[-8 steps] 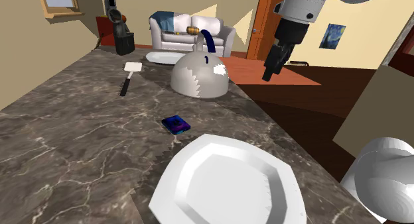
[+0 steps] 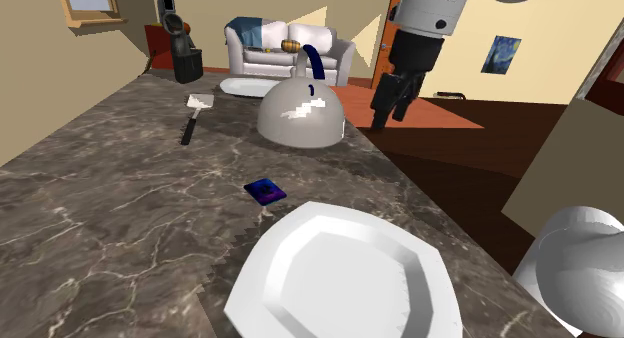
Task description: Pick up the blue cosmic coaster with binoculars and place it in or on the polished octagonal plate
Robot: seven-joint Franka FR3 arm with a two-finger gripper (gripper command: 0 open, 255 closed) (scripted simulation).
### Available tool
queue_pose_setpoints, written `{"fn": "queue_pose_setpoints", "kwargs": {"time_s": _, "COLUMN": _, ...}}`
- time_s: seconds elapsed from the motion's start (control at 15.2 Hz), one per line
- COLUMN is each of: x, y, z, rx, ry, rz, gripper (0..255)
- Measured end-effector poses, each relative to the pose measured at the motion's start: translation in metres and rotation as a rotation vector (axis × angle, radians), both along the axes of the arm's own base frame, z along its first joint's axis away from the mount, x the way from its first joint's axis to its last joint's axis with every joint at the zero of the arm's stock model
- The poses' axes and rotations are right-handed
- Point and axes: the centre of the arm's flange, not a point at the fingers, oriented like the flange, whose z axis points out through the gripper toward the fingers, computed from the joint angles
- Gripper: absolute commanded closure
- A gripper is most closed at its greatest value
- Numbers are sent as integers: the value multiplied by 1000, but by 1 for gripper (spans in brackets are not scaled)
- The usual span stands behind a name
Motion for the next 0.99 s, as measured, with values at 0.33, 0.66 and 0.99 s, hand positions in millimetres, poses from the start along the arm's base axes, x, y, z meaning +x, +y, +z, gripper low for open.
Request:
{"fn": "queue_pose_setpoints", "kwargs": {"time_s": 0.33, "x": 9, "y": 64, "z": -3, "rx": 7, "ry": 25, "rz": -20, "gripper": 0}}
{"fn": "queue_pose_setpoints", "kwargs": {"time_s": 0.66, "x": 18, "y": 131, "z": -6, "rx": 14, "ry": 50, "rz": -40, "gripper": 0}}
{"fn": "queue_pose_setpoints", "kwargs": {"time_s": 0.99, "x": 27, "y": 197, "z": -12, "rx": 21, "ry": 75, "rz": -61, "gripper": 0}}
